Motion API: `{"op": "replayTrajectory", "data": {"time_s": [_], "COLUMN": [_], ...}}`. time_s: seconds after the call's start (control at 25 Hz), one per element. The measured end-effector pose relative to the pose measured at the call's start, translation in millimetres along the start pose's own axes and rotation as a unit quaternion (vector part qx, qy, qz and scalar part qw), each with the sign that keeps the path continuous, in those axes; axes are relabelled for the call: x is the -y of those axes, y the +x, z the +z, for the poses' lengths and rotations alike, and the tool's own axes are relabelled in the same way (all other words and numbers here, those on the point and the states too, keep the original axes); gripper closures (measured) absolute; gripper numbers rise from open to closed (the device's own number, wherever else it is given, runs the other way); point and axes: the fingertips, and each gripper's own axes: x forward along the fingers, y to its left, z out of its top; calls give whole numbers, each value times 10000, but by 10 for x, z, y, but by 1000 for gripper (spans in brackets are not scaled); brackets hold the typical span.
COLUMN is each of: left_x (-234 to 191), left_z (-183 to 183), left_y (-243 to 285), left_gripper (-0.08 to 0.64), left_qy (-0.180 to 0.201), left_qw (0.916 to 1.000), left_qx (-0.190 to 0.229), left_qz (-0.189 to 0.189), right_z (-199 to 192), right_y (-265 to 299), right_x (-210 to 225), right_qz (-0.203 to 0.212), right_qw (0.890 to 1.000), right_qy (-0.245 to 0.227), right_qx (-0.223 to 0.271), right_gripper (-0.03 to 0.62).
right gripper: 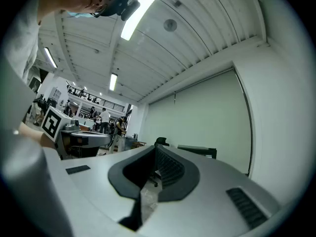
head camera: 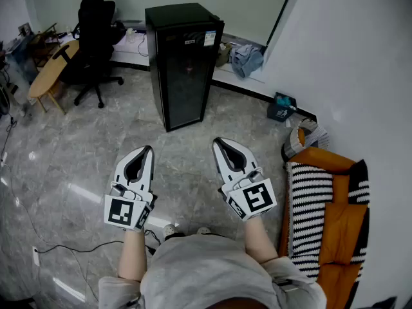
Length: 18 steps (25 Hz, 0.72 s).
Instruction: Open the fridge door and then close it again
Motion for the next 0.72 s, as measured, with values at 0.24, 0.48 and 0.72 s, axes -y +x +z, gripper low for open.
{"op": "replayTrajectory", "data": {"time_s": [0.24,0.48,0.72], "left_x": [52,-6,-188], "left_z": [-18,-50,-54], "left_y": [25,93,114], "left_gripper": [545,545,545], "left_qy": [-34,-75,-88], "left_qw": [10000,9999,9998], "left_qx": [-13,-10,28], "left_qz": [-29,-84,-165], "right_z": [9,-1,-31], "right_y": [-53,32,209], "right_x": [4,-24,-80], "right_qz": [-14,-2,-96], "right_qw": [10000,10000,10000], "right_qy": [-2,-20,27], "right_qx": [4,-7,-1], "right_gripper": [566,566,566]}}
